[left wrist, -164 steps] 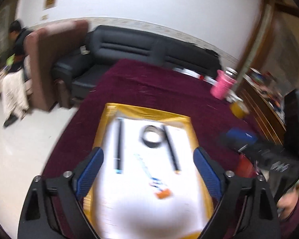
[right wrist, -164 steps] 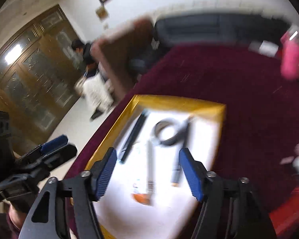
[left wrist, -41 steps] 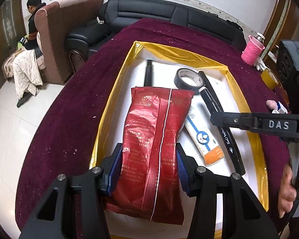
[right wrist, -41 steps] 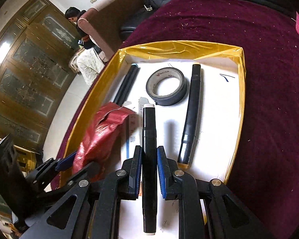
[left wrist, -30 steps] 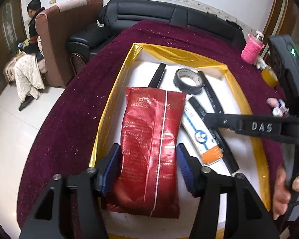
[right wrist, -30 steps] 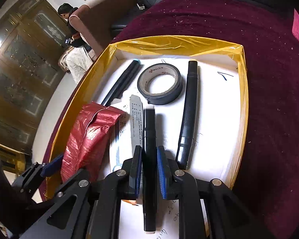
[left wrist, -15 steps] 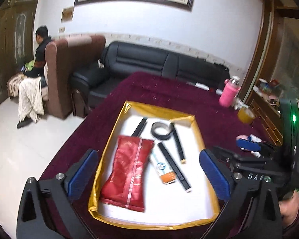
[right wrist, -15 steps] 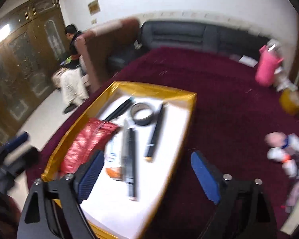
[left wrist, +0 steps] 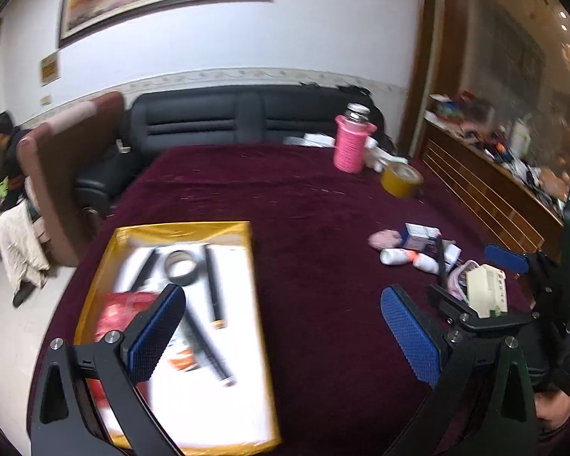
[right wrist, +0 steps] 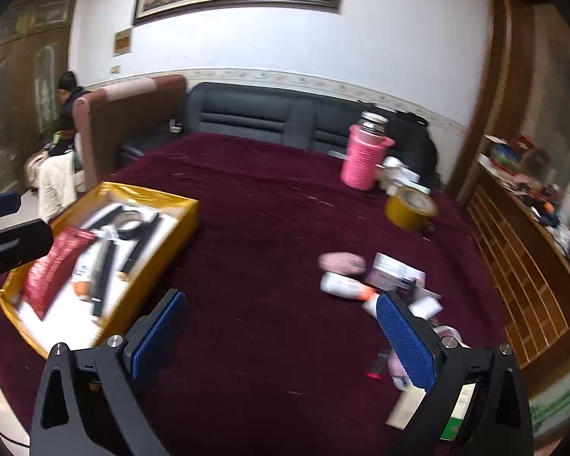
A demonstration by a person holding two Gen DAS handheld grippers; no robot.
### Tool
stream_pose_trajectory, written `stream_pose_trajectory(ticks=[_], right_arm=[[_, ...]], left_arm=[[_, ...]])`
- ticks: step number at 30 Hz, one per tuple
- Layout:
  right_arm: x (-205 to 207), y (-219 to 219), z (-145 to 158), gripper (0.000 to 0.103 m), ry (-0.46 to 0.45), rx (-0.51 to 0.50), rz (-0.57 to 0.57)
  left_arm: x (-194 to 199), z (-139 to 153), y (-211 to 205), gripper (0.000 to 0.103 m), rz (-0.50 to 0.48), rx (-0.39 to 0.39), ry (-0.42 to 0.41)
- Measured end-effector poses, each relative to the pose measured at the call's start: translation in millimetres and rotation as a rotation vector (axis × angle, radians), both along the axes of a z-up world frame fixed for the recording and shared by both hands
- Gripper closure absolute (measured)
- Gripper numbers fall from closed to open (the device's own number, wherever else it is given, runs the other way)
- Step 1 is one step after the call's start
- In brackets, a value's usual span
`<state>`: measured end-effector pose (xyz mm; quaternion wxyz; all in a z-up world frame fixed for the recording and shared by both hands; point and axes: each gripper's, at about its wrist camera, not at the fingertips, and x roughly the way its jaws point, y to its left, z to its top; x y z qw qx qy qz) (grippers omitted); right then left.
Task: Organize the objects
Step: 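Move both grippers back over the remaining objects on the table, then grasp the pink fluffy ball with the left gripper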
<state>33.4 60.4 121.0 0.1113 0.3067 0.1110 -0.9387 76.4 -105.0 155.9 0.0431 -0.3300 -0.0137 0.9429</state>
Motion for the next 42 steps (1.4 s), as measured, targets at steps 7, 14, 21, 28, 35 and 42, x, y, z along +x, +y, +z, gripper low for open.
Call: stream_pose_trajectory(ticks=[7,14,21,28,35,42], right_arm=[[-17,73,-7,0.001,-0.024,-0.015,-0.112],[-39,118,-18,0.001,-0.051,-0.033,-0.178],[-61,141,-31,0.001,-0.079,-0.051,-0.202],[-81,202,-33,0.001,-0.073,-0.239,-0.278],[-94,246,-56,0.001,-0.107,-0.441,-0.333],[-91,244,-55,0.001,-0.071,-0.435,-0.300]], left_arm=[[-67,-19,73,0.001,-0.129,-0.024,-0.080],[-115,-49,128,0.001,-0.174,-0.095,-0.136],[-156,-79,146,0.001,-0.164,-0.082,-0.214],[-209,-102,156,0.001,-0.143,-0.029,-0.263],[-253,-136,195,0.001,-0.233,-0.168,-0.291],[-231,-150,202,0.066,-0.367,-0.145,-0.371]])
